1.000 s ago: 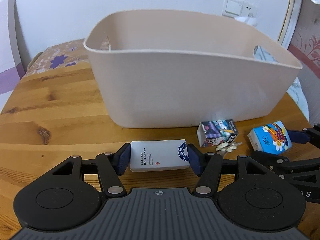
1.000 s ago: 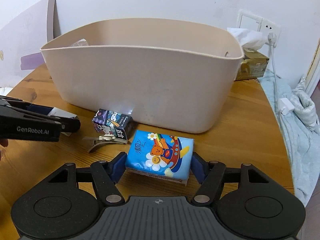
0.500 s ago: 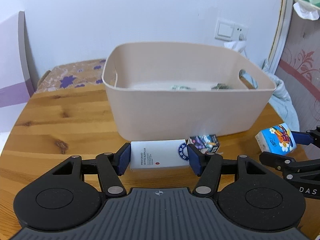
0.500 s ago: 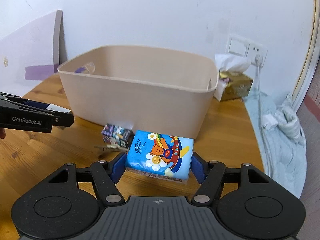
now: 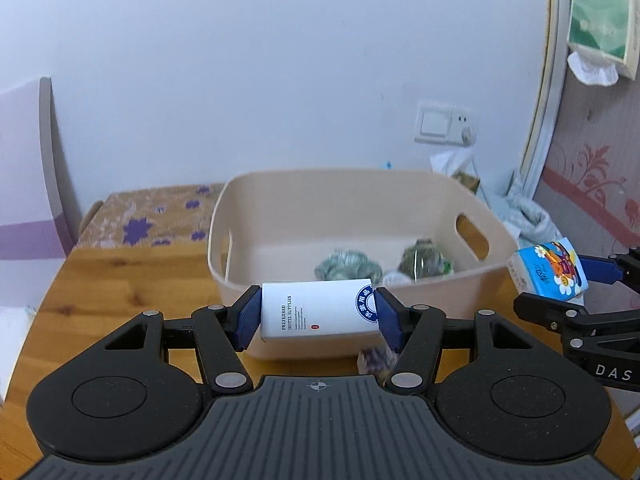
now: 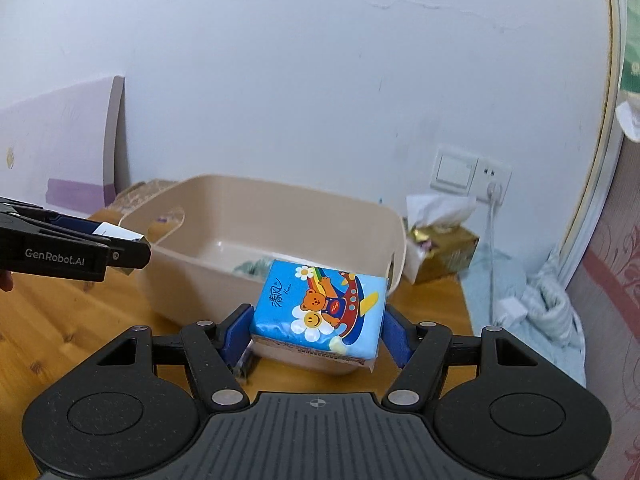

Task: Organize objects
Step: 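Lift the white card box and tissue pack and carry both over the bin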

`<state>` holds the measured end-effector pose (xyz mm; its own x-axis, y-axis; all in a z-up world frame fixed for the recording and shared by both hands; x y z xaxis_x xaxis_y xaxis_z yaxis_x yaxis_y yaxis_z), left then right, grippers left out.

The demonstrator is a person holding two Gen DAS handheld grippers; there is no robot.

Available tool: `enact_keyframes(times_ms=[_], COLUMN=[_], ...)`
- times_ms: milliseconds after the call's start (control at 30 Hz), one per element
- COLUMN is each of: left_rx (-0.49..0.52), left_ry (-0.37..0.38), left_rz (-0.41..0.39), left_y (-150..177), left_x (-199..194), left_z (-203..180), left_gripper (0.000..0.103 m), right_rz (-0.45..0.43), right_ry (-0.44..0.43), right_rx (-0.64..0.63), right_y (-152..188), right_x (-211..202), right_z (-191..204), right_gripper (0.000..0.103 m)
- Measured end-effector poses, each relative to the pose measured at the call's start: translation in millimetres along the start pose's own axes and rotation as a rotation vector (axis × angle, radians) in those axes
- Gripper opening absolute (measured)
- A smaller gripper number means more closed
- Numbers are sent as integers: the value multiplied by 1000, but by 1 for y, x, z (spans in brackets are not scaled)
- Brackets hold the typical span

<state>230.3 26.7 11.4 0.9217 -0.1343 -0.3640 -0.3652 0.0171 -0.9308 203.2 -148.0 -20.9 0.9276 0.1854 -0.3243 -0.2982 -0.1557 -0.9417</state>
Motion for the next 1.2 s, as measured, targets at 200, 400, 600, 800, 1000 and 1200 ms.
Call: enact_keyframes(times_ms=[200, 400, 600, 800, 1000, 1200], left_rx=[-2, 15, 27, 41, 58, 74], left_ry=[-7, -23, -30, -33, -39, -48], left_rz=[-32, -47, -28, 17, 94, 151], left_y=[-19, -29, -32, -24, -3, 13], left_x=[11, 30, 56, 89, 121, 139], left_z=[1, 0, 2, 0, 1, 3], left_gripper=[61, 61, 61, 61, 61, 61], right_rz=[-42, -57, -52, -16, 33, 96], right_ry=[3, 0, 3, 10, 4, -17], right_rx=[-6, -9, -5, -5, -11, -31], right_y=[-22, -34, -36, -28, -14, 3], right_x=[10, 30, 55, 86, 111, 128], right_z=[-2, -1, 0, -1, -1, 4], right_gripper=[65, 65, 65, 65, 65, 66])
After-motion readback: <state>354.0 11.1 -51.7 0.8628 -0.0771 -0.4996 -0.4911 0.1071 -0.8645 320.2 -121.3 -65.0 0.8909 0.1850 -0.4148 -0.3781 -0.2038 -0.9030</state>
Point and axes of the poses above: each gripper's, at about its wrist camera, not at the fingertips, and x roughly the way its jaws point, z to its left, y to its underside, the point moved 9 cm from there along x, roughly the way its jaws point, and after that the axes turned 12 degrees about -z, right-handed, at the moved point
